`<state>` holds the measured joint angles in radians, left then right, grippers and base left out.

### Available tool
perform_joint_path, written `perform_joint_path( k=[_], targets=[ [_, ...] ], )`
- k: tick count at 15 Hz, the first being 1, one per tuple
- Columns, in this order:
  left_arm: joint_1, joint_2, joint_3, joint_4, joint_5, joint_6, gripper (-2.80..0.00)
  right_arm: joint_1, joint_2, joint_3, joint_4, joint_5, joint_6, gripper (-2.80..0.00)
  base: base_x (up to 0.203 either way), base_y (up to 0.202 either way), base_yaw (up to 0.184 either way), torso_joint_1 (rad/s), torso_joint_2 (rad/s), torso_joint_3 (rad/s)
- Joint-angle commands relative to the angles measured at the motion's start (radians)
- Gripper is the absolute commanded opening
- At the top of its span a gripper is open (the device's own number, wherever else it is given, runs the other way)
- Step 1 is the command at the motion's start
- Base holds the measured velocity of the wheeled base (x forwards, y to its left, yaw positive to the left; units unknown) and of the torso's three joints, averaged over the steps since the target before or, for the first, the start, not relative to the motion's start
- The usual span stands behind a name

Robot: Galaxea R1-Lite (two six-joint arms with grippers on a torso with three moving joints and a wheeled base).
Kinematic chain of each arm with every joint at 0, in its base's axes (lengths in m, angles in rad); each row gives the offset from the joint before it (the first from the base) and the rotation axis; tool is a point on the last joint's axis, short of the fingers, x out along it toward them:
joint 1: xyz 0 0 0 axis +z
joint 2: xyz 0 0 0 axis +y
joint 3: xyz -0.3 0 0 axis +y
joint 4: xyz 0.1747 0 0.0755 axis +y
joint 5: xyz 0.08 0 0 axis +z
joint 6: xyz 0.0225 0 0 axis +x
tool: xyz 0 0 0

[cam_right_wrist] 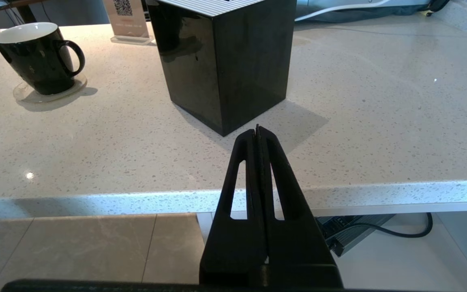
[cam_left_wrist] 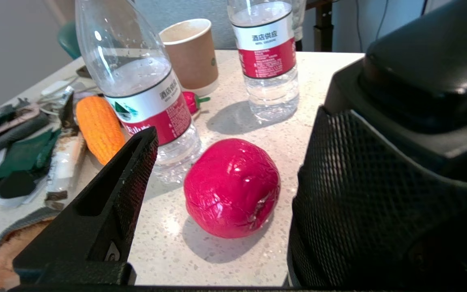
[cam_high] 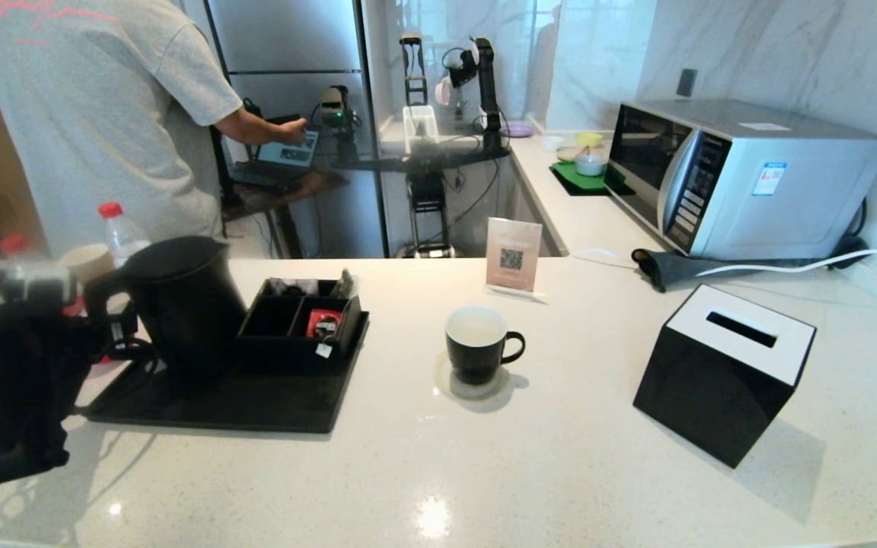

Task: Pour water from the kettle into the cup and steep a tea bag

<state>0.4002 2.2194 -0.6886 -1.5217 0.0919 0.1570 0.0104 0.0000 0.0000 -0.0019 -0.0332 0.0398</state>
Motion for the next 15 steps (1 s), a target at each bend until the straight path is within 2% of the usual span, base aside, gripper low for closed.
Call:
perform_joint_path(
  k=[1, 5, 8, 15],
  targets=[
    [0.002, 0.003, -0.005, -0.048, 0.024, 0.019, 0.00, 0.000, 0.000, 0.000, 0.000, -0.001, 0.002, -2.80, 0.000, 0.000, 0.000, 0.000, 0.00, 0.000],
    [0.002, 0.000, -0.024, -0.048, 0.038, 0.025, 0.00, 0.000, 0.000, 0.000, 0.000, -0.001, 0.000, -2.80, 0.000, 0.000, 0.000, 0.000, 0.00, 0.000],
    [0.002, 0.002, -0.054, -0.048, 0.076, 0.045, 0.00, 0.000, 0.000, 0.000, -0.001, -0.001, 0.000, -2.80, 0.000, 0.000, 0.000, 0.000, 0.00, 0.000],
    [0.000, 0.017, -0.081, -0.048, 0.078, 0.052, 0.00, 0.000, 0.000, 0.000, 0.000, -0.001, 0.000, -2.80, 0.000, 0.000, 0.000, 0.000, 0.00, 0.000]
  ],
)
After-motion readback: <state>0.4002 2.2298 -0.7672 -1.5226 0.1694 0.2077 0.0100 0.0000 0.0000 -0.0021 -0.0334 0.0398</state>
